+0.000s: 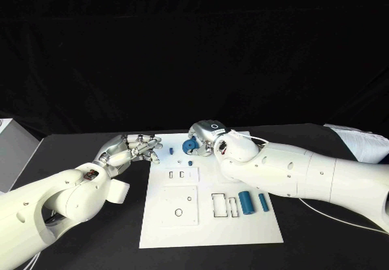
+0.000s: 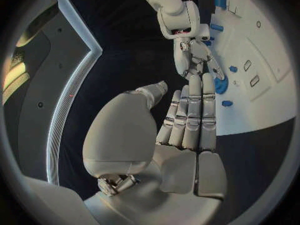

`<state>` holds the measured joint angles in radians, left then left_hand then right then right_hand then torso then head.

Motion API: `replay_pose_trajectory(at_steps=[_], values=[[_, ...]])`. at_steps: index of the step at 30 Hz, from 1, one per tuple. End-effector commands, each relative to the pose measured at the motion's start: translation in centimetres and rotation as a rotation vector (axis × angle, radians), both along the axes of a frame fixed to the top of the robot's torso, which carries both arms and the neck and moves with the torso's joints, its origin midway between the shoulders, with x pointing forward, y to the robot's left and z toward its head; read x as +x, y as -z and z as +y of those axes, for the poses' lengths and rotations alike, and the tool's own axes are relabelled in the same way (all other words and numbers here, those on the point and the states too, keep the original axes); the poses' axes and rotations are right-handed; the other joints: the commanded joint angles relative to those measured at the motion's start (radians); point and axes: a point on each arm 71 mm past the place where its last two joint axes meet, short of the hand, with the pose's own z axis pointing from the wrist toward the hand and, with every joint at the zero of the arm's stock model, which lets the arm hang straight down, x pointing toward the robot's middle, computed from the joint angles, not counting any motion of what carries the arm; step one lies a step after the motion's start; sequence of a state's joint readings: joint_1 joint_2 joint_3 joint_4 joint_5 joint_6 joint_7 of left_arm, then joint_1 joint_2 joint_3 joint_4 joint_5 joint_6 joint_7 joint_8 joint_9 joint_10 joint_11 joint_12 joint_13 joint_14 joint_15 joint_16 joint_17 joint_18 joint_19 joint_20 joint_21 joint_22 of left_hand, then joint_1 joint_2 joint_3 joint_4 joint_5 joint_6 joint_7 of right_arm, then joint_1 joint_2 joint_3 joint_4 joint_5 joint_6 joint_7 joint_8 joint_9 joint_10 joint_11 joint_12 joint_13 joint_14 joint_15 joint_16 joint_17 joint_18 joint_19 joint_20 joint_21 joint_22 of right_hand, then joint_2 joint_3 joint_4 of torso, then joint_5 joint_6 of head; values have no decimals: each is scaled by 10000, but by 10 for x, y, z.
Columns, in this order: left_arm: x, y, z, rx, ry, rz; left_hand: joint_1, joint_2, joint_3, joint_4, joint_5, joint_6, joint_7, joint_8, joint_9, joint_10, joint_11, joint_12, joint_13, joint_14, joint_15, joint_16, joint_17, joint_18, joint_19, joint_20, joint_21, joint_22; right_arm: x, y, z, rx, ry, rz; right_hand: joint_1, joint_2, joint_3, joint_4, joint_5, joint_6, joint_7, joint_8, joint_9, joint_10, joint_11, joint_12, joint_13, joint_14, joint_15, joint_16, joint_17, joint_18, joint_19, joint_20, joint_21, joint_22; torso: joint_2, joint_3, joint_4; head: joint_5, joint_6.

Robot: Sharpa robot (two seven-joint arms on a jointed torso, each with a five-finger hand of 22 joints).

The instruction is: Assemble the parts on the task board

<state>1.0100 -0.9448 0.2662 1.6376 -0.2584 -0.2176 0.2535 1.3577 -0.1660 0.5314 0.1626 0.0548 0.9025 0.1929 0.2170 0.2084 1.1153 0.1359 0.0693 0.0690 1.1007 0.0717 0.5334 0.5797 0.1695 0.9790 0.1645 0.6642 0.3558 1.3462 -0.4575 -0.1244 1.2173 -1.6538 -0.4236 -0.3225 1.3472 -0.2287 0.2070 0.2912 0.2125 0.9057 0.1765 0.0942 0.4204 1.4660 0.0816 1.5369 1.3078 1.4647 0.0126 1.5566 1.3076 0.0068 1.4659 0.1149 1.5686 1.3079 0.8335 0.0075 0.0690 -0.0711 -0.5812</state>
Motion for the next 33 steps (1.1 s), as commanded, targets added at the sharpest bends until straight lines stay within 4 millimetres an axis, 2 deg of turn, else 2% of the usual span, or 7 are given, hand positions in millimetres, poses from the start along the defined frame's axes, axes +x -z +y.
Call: replay_pose_trajectory(at_steps=[1, 6, 10, 12, 17, 24, 33], values=[[-1, -1, -2, -14, 197, -77, -50, 20, 28, -13, 5, 8, 60, -37, 11, -24, 28, -39, 11, -65, -12, 55, 10, 110, -89, -12, 37, 10, 0, 2, 0, -101, -131, 249, -121, 33, -72, 2, 86, -20, -33, -51, -8, 596, 97, -30, 2155, 961, 58, 30, 2197, -68, 1049, 87, 22, 2629, 0, 1, -6, 1, -4], [-1, -1, -2, 1, 203, -88, -65, 18, 30, -20, 4, 3, 60, -41, 16, -27, 29, -40, 10, -76, -10, 54, 20, 110, -115, -8, 61, 26, 0, 3, -1, -108, -160, 432, -265, 258, -72, 3, 453, 167, -84, 34, 17, 673, 55, 31, 2234, 970, 24, 39, 2233, -68, 1049, 65, 22, 2629, 3, 6, -5, 9, -9], [-1, -1, -2, 19, 200, -98, -65, 18, 30, -20, 4, 3, 60, -41, 16, -27, 29, -40, 10, -76, -10, 54, 20, 110, -115, -8, 61, 26, -1, 5, -3, -109, -182, 602, -346, 360, -13, -2, 575, 328, -131, 117, 41, 734, 16, 80, 2297, 972, -10, 41, 2239, -68, 1049, 38, 22, 2629, -3, 2, 2, 11, -21], [-1, -1, -2, 27, 189, -100, -65, 18, 30, -20, 4, 3, 60, -41, 16, -27, 29, -40, 10, -76, -10, 54, 20, 110, -115, -8, 61, 26, -1, 6, -5, -108, -174, 676, -559, 499, 68, 8, 787, 414, -167, 160, 43, 770, -21, 108, 2333, 975, -51, 44, 2252, -68, 1049, -2, 22, 2629, -3, 6, -3, 24, -37], [-1, -1, -2, 34, 185, -100, -65, 18, 30, -20, 4, 3, 60, -41, 16, -27, 29, -40, 10, -76, -10, 54, 20, 110, -115, -8, 61, 26, -1, 8, -9, -114, -113, 771, -912, 644, 194, 15, 1032, 483, -206, 191, 33, 798, -58, 129, 2362, 977, -90, 45, 2258, -68, 1049, -42, 22, 2629, -2, 5, -8, 31, -45], [-1, -1, -1, 51, 163, -100, -72, 18, 30, -21, 5, -2, 65, -44, 18, -33, 32, -43, 9, -79, -8, 55, 24, 111, -124, -7, 71, 32, 0, 9, -18, -62, 90, 719, -1221, 682, 315, 6, 1296, 511, -221, 203, 17, 811, -75, 137, 2374, 979, -105, 47, 2269, -68, 1049, -63, 22, 2629, -4, 2, -5, 28, -64], [-1, -1, 0, 69, 139, -104, -78, 15, 30, -23, 5, -11, 71, -49, 18, -42, 36, -46, 8, -82, -6, 55, 28, 111, -133, -5, 79, 37, -6, 10, -29, 26, 111, 718, -1241, 655, 329, -3, 1340, 526, -226, 212, 18, 842, -77, 163, 2408, 980, -107, 47, 2269, -68, 1049, -65, 22, 2629, -1, 6, -12, 57, -74]])
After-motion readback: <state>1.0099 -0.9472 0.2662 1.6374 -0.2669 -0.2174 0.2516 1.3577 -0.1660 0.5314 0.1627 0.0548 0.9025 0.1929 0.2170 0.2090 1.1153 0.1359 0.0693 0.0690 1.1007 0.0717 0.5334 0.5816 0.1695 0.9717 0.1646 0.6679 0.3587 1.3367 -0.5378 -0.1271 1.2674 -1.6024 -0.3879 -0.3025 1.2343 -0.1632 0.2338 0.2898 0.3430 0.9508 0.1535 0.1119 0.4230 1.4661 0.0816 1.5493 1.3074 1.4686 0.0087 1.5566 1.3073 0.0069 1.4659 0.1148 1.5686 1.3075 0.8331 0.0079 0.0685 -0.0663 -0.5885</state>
